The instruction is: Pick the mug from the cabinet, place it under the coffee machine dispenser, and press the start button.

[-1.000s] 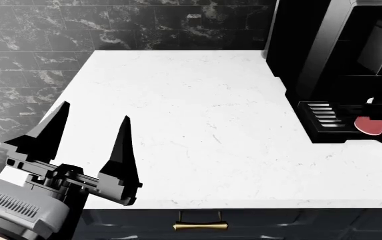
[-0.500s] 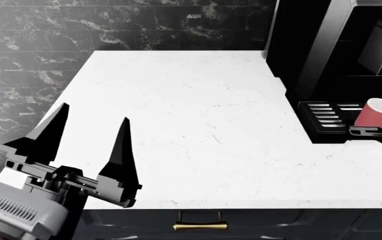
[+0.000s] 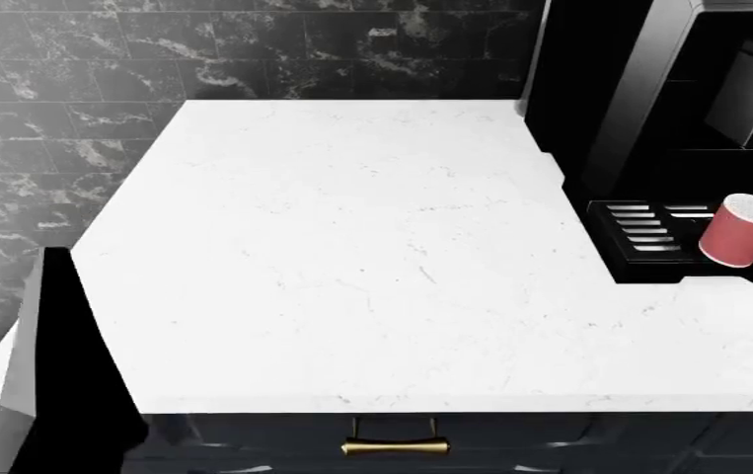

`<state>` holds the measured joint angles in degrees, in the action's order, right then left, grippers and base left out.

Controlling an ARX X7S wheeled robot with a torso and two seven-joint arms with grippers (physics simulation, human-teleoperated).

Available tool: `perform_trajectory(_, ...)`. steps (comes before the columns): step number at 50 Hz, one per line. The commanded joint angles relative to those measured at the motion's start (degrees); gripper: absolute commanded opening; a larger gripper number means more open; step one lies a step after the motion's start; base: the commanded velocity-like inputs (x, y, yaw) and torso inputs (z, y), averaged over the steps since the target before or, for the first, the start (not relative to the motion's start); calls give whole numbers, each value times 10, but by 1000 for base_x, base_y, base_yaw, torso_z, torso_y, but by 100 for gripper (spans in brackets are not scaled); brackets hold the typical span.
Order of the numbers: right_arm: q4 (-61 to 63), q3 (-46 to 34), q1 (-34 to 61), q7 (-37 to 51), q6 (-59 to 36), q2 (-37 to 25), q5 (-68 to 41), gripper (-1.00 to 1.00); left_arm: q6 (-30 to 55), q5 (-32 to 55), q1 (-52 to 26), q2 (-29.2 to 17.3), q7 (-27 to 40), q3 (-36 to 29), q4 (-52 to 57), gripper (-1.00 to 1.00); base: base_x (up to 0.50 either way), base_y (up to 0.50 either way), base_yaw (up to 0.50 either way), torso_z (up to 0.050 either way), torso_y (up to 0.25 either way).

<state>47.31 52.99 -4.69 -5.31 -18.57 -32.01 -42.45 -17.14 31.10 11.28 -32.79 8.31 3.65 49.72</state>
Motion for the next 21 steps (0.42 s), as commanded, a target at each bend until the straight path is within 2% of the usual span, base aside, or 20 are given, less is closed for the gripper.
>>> perform_trajectory(1, 46, 154, -43, -50, 69, 34, -137, 100, -131, 19, 114, -8, -51, 83, 44, 100, 0, 0, 0, 0, 0)
perform_trajectory(10, 43, 203, -52, -77, 113, 48, -260, 100, -223, 121, 172, -26, -94, 100, 57, 100, 0, 0, 0, 0, 0)
perform_trajectory(17, 39, 226, -62, -96, 133, 53, -325, 100, -259, 167, 169, -37, -126, 81, 48, 100, 0, 0, 0, 0, 0)
perform_trajectory(21, 38, 254, -74, -128, 158, 65, -403, 100, -289, 199, 187, -43, -149, 80, 54, 100, 0, 0, 0, 0, 0)
